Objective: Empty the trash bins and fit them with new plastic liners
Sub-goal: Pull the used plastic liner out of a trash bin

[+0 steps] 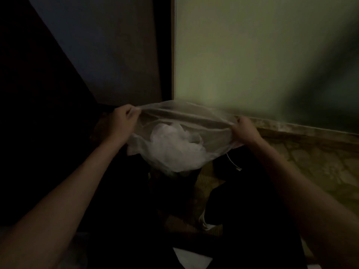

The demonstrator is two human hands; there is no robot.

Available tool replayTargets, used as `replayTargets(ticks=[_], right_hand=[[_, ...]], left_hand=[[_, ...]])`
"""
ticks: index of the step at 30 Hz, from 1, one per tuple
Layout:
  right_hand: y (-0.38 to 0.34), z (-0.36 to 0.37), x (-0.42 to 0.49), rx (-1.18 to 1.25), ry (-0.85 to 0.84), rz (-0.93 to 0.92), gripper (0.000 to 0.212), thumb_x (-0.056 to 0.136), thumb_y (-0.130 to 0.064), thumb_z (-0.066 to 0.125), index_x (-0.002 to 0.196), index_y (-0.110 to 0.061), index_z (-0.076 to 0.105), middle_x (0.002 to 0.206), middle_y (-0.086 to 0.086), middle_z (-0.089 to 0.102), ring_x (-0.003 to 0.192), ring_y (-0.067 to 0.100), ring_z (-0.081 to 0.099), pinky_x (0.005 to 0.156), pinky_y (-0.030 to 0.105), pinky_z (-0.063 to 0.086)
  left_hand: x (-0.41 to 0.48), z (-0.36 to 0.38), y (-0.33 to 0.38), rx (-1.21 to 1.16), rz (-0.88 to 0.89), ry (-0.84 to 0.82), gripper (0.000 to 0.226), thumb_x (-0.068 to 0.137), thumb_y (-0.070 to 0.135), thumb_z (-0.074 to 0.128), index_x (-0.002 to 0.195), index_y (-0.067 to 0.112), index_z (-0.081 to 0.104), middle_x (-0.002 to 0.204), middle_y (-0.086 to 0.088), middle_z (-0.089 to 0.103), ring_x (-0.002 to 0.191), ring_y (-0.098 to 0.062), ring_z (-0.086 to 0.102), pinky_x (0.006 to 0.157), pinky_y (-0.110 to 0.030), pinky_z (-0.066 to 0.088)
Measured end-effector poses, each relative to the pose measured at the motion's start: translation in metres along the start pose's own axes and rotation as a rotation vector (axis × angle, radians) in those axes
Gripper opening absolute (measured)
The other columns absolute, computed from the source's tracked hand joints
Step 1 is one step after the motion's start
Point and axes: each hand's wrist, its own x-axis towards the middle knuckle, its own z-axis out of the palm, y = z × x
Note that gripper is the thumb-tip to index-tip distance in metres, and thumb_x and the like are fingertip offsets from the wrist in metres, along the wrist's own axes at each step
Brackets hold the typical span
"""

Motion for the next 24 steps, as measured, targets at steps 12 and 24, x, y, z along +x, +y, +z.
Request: replayTargets(ticks=[12,24], right_hand=[[-0.023,-0.126,-0.043,1.376,-0.252,0.163,0.034,0.102,0.006,0.018,0.111,0.011,0.050,0.082,0.024,0.063,0.063,0.026,0.070,0.063,0.026,0.059],[-0.037,-0.134,-0.084,-0.104,-0.028,-0.375,0.017,0.081,-0.012,0.079,0.079,0.001,0.069,0.065,0.006,0.058,0.058,0.015,0.053,0.054,0.027,0.044]], left_hand=[[-0.040,-0.099,0.069,0.821,0.976,-0.199,0.078,0.069,0.093,0.026,0.089,0.026,0.062,0.079,0.003,0.059,0.066,-0.024,0.065,0.058,-0.029,0.043],[-0.046,-0.093,0.091,-0.057,0.274,-0.037,0.033,0.102,0.014,0.048,0.070,0.008,0.054,0.063,-0.002,0.051,0.054,-0.003,0.047,0.057,-0.025,0.036]])
